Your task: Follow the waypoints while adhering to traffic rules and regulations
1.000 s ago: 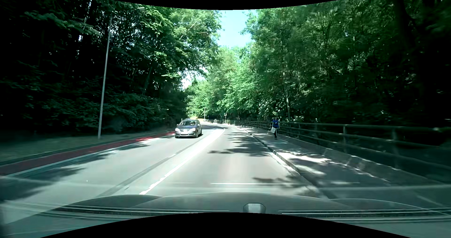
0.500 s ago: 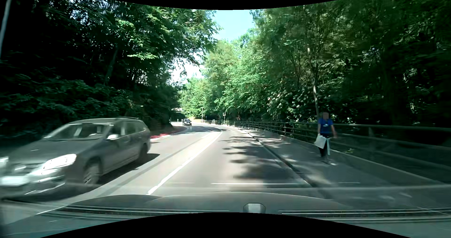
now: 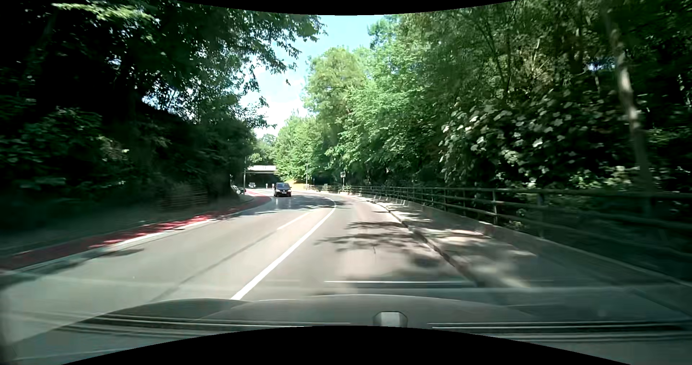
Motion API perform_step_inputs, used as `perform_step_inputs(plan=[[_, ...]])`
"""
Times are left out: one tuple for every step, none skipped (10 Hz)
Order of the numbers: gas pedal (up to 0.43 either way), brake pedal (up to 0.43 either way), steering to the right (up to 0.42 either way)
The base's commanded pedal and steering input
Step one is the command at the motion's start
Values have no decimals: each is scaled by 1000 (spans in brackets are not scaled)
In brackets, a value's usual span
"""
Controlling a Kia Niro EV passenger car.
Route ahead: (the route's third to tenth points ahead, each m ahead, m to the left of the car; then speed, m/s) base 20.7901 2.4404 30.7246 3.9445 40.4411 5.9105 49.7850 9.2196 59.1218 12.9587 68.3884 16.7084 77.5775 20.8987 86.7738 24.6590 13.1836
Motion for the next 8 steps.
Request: perform_step_inputs(plan=[[0,6,-12],[0,6,-13],[0,6,-12],[8,6,-10],[8,6,-10],[8,6,-10],[20,6,-11],[28,6,-12]])
